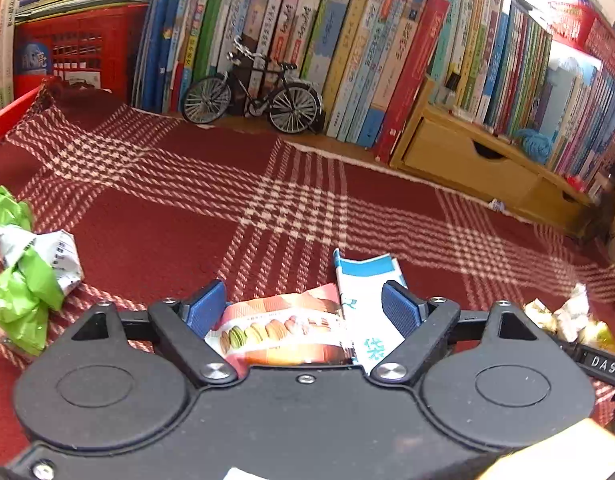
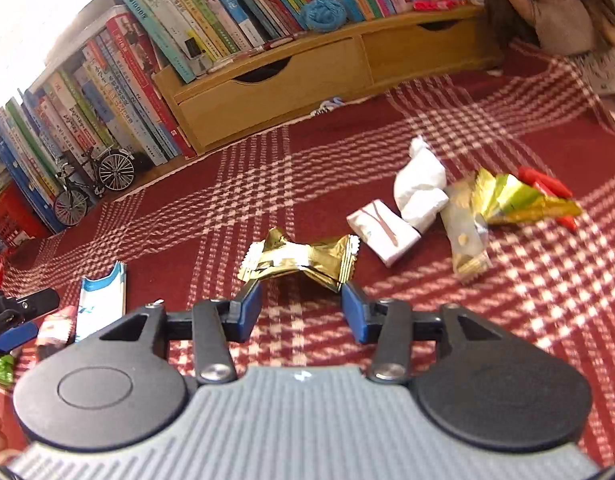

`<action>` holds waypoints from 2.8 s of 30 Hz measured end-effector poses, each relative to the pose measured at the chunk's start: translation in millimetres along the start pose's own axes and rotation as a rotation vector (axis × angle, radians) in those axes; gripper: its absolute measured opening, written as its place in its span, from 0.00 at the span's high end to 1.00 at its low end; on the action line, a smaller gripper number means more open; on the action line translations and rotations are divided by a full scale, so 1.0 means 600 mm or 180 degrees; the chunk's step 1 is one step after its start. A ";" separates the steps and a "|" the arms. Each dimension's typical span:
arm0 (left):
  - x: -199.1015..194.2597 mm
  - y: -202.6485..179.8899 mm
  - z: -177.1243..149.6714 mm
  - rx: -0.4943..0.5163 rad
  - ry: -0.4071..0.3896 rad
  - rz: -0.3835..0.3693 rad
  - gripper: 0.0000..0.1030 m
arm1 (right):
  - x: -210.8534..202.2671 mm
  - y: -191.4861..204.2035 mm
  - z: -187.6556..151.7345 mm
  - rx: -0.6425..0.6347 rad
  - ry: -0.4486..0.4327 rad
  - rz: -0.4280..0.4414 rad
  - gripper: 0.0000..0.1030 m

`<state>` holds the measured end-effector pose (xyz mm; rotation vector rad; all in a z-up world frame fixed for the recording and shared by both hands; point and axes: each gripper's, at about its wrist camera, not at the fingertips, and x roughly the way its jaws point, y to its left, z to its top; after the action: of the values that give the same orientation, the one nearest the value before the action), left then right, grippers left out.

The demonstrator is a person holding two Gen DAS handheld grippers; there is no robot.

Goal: Organize books
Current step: 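Grasp the macaron wrapper with the left tool while the right tool grasps the gold foil wrapper, then carry the macaron wrapper and gold foil wrapper off the bed toward the trash bin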

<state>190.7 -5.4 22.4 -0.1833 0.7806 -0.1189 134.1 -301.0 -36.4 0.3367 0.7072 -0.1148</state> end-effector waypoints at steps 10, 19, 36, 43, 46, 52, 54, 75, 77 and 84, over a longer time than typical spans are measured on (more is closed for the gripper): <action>-0.020 -0.030 -0.032 0.0707 -0.0064 -0.0028 0.73 | -0.011 0.009 0.004 -0.0452 0.0090 0.0181 0.97; -0.125 -0.014 -0.081 0.1104 -0.0238 -0.0128 0.72 | -0.084 0.044 -0.027 -0.1551 -0.0442 0.0090 0.53; -0.096 0.005 -0.091 0.1175 -0.0136 -0.0324 0.73 | 0.060 0.056 0.018 -0.1666 -0.0220 0.0355 0.84; -0.184 -0.005 -0.108 0.1139 -0.0172 -0.0412 0.73 | -0.074 0.040 -0.027 -0.1470 -0.0240 0.0660 0.84; -0.257 -0.006 -0.127 0.1135 -0.0220 -0.0490 0.73 | -0.165 0.038 -0.054 -0.1494 -0.0291 0.0794 0.84; -0.427 -0.009 -0.187 0.1203 -0.0294 -0.0565 0.73 | -0.319 0.033 -0.096 -0.1602 -0.0359 0.0937 0.83; -0.485 -0.010 -0.212 0.1246 -0.0321 -0.0583 0.73 | -0.409 0.029 -0.125 -0.1717 -0.0419 0.0946 0.83; -0.959 0.051 -0.524 0.1212 -0.0177 -0.1270 0.73 | -0.893 -0.024 -0.369 -0.1936 -0.0556 0.1045 0.82; -0.996 0.062 -0.536 0.1199 -0.0162 -0.1361 0.73 | -0.906 -0.025 -0.373 -0.1925 -0.0539 0.1032 0.82; -0.975 0.061 -0.589 0.1406 -0.0012 -0.1152 0.71 | -0.931 -0.023 -0.422 -0.1934 -0.0369 0.1063 0.80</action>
<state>-470.3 89.5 171.1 0.0971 0.6936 -0.6270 -447.4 -233.0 145.6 -0.1375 0.5318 0.3906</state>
